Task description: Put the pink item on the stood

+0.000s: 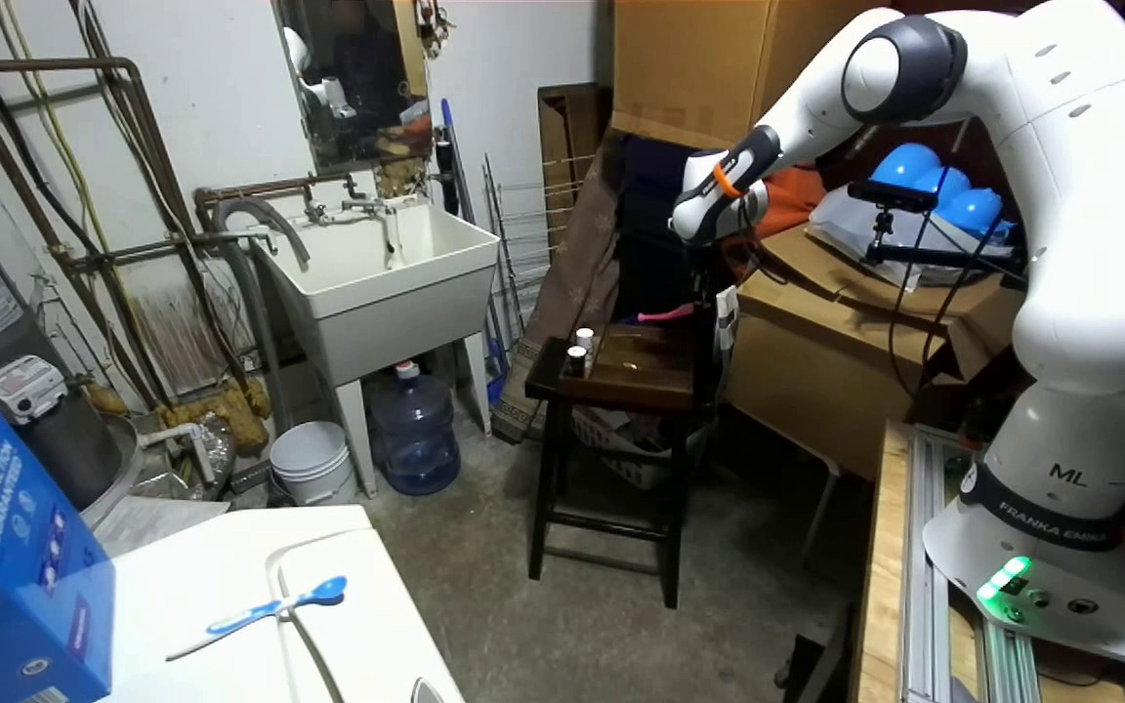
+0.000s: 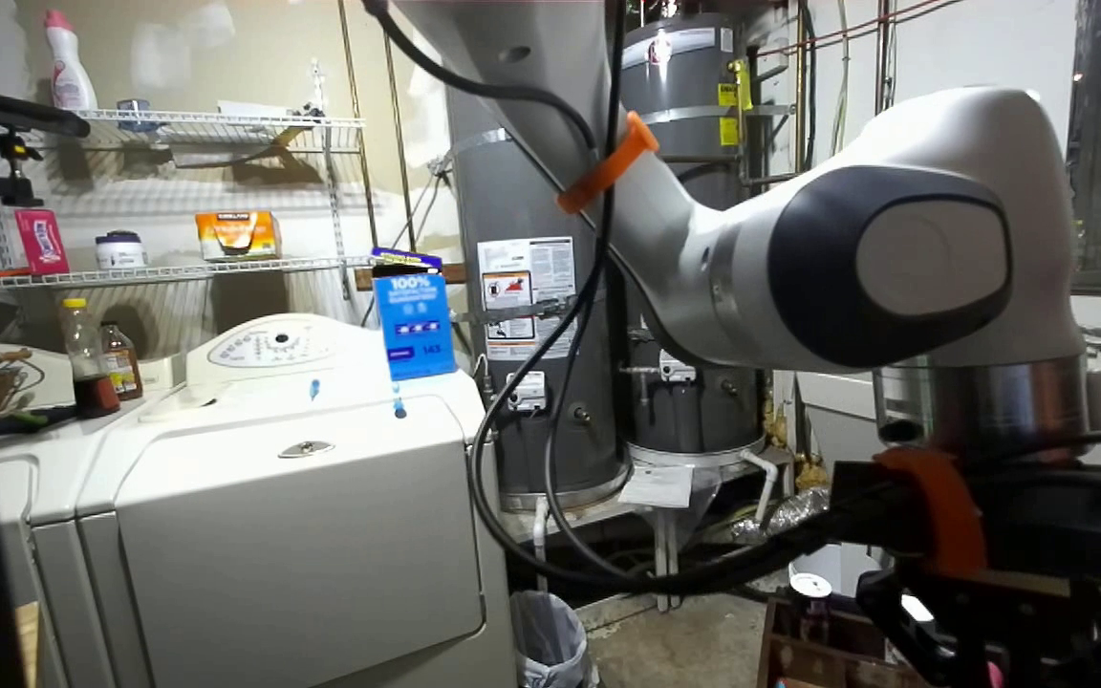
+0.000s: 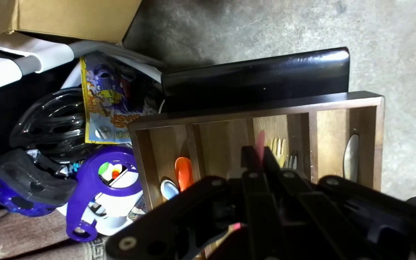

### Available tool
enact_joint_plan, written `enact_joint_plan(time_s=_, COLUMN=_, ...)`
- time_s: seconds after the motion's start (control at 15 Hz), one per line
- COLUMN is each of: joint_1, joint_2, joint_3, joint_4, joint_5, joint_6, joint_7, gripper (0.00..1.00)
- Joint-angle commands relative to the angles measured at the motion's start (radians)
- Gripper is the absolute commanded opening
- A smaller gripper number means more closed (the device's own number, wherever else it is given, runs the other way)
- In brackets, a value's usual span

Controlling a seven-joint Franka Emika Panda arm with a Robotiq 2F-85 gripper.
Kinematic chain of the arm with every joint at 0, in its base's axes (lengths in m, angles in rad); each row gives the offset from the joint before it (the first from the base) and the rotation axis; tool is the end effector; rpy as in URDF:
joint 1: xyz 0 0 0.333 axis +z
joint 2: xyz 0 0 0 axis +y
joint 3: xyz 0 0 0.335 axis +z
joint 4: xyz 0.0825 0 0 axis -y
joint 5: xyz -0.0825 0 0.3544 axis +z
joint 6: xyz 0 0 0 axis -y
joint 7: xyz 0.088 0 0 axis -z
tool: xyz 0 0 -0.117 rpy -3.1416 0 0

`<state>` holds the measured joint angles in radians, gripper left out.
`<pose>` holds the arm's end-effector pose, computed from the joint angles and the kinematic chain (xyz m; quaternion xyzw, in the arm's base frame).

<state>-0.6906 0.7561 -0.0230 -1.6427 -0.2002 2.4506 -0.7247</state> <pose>0.5180 -0.4473 0.2028 0.9934 0.0842 -0.0292 0.0720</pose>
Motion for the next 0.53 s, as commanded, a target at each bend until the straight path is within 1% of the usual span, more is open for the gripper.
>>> enact_joint_plan(time_s=0.0, joint_1=0.017, joint_2=0.103, joint_3=-0.027, joint_4=0.162, joint_5=0.042, joint_6=-0.108, joint_7=-0.051, gripper=0.01)
enact_joint_plan(time_s=0.2, joint_1=0.015, joint_2=0.16, joint_3=-0.027, joint_4=0.231, joint_5=0.053, joint_6=-0.138, joint_7=-0.052, gripper=0.01)
enact_joint_plan(time_s=0.47, joint_1=0.015, joint_2=0.227, joint_3=-0.017, joint_4=0.28, joint_5=0.075, joint_6=-0.123, joint_7=-0.039, gripper=0.01)
